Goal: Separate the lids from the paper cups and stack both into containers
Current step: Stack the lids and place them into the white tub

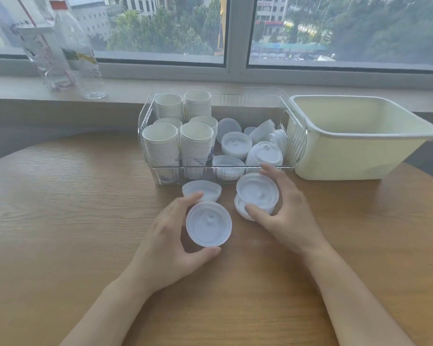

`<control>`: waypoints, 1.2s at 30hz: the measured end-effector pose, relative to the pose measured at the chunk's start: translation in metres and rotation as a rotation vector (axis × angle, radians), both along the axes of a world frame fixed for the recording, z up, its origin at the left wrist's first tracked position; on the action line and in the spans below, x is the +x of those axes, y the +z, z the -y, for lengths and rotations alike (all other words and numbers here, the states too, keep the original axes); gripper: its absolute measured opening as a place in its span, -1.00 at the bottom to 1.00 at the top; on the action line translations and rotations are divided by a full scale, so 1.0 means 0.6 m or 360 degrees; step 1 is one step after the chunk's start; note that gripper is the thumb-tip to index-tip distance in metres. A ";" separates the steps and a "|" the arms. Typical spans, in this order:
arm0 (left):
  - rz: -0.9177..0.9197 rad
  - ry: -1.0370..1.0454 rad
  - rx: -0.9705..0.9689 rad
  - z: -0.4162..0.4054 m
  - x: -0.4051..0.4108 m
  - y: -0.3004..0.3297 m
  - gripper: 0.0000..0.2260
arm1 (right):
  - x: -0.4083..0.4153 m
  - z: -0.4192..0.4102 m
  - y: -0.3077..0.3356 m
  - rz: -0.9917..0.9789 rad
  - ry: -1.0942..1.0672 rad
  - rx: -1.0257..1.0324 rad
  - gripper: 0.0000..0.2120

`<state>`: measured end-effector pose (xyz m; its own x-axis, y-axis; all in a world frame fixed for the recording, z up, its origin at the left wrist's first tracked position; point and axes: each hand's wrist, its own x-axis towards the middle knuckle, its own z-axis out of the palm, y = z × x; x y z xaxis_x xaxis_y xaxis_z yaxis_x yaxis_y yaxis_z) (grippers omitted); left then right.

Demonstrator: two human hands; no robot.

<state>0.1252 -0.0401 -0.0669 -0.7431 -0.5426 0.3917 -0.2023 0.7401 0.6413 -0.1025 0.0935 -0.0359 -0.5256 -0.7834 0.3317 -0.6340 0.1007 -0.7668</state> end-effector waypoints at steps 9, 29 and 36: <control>-0.0262 0.0159 0.0009 -0.012 0.001 0.013 -0.16 | 0.063 0.004 0.013 0.0059 0.0369 -0.0102 -0.21; -0.0274 0.0221 -0.0056 -0.022 -0.001 0.017 -0.18 | 0.085 0.007 0.012 0.0141 0.0436 -0.0431 -0.18; -0.0402 0.0140 0.0013 -0.025 0.000 0.024 -0.16 | 0.094 0.014 -0.001 0.0058 0.0547 -0.0197 -0.12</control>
<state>0.1250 -0.0250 -0.0527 -0.5722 -0.6047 0.5541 -0.0985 0.7214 0.6855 -0.0461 0.0854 -0.0365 -0.2518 -0.8715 0.4208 -0.5870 -0.2082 -0.7824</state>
